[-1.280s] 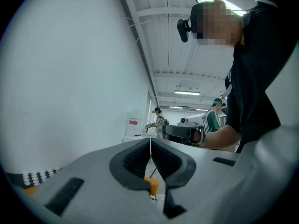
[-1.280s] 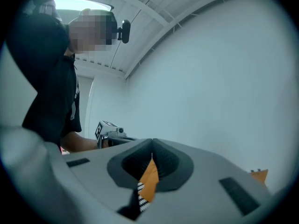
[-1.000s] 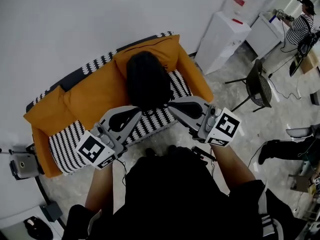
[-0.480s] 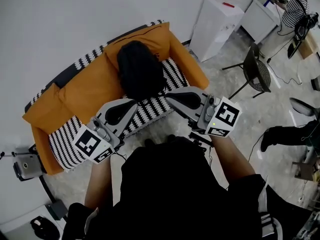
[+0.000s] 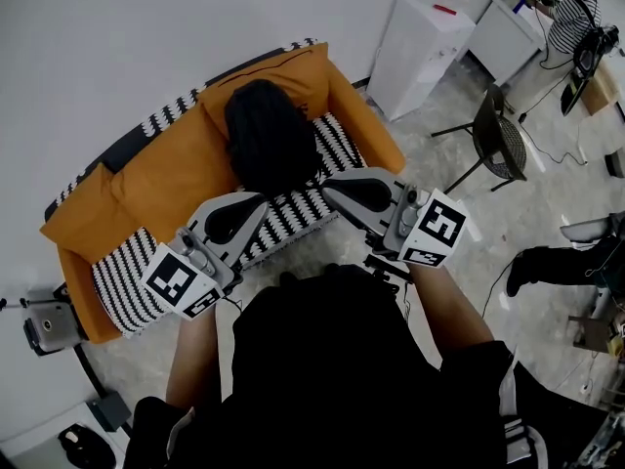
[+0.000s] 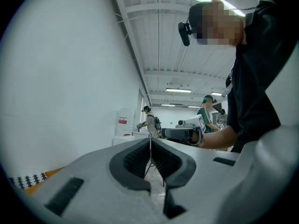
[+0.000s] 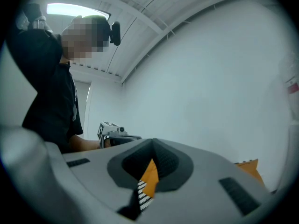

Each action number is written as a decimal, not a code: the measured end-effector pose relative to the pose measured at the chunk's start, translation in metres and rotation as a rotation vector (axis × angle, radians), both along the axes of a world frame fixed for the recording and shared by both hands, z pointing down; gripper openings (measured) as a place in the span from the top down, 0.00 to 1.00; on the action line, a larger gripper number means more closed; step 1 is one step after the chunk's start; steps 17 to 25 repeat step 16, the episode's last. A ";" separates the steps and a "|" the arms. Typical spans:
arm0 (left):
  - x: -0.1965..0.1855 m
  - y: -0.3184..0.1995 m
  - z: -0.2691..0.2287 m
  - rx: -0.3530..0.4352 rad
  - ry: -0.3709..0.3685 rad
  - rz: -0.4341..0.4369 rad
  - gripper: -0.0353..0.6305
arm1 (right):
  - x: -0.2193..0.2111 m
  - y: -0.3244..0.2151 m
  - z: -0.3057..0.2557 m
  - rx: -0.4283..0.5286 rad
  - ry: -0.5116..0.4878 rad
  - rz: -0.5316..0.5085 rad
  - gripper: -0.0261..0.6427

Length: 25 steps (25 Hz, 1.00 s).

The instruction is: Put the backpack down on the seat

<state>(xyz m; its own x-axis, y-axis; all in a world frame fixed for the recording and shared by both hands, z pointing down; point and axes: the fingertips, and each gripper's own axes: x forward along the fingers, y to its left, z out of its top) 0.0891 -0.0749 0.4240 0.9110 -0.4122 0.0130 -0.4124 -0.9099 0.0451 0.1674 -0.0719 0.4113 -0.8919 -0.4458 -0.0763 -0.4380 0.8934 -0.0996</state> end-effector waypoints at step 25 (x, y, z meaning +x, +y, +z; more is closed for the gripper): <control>-0.016 -0.003 0.022 -0.050 0.005 0.010 0.90 | -0.013 -0.004 0.014 -0.033 0.012 0.016 0.92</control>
